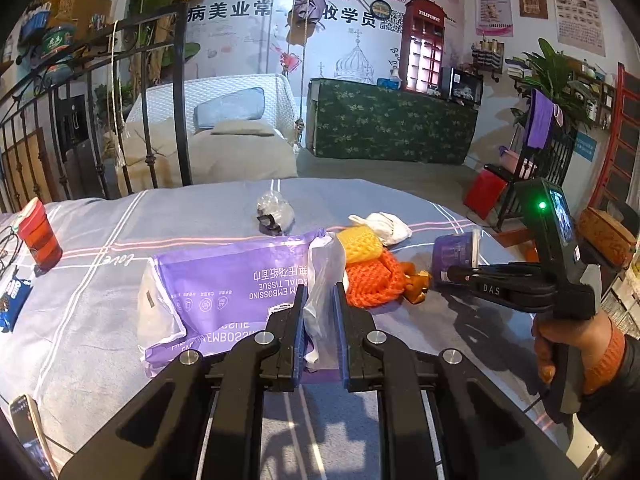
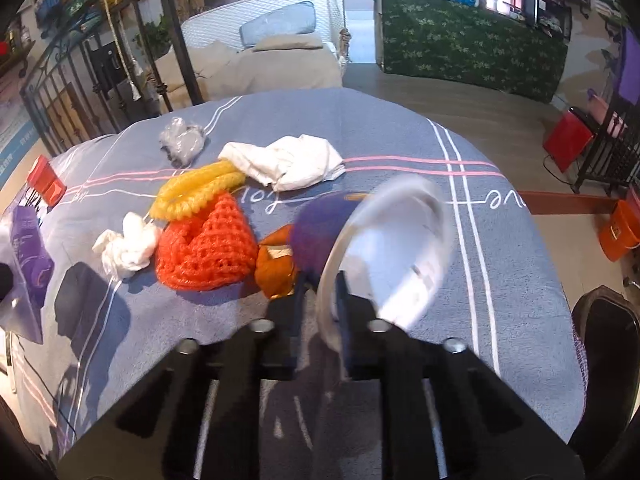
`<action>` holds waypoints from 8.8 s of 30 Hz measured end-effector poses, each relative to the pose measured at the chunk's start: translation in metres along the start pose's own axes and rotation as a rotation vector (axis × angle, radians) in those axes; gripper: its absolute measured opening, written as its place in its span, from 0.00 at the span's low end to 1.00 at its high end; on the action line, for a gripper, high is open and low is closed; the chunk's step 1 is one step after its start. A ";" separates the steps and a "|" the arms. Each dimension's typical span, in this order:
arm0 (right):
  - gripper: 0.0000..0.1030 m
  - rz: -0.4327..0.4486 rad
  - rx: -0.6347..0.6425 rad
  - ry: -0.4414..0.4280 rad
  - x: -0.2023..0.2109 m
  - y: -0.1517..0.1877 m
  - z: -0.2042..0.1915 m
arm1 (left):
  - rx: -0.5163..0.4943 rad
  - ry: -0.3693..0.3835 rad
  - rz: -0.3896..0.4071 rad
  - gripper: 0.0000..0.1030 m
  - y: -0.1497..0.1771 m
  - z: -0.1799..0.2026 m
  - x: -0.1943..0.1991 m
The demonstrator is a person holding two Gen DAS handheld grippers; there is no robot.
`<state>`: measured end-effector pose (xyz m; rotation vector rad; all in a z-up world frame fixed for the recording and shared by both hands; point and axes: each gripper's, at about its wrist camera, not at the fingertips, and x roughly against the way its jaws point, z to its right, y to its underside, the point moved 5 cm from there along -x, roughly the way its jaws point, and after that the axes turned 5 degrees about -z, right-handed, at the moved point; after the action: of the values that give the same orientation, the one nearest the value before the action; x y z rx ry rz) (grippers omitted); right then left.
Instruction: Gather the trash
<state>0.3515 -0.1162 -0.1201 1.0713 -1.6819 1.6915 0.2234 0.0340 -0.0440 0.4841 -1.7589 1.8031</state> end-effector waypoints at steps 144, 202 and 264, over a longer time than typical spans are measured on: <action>0.88 0.202 -0.631 0.371 0.184 0.214 0.234 | -0.340 0.391 -0.062 0.94 0.011 0.243 -0.022; 0.90 0.022 -0.011 -0.080 0.035 0.015 -0.052 | 0.103 0.086 -0.197 0.10 0.000 -0.079 -0.064; 0.18 0.131 -0.250 0.040 0.134 0.106 0.084 | -0.090 0.368 -0.090 0.06 -0.013 0.106 -0.008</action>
<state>0.2054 -0.2307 -0.0779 0.8212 -1.9139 1.5176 0.2241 -0.0725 -0.0310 0.1767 -1.5296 1.6212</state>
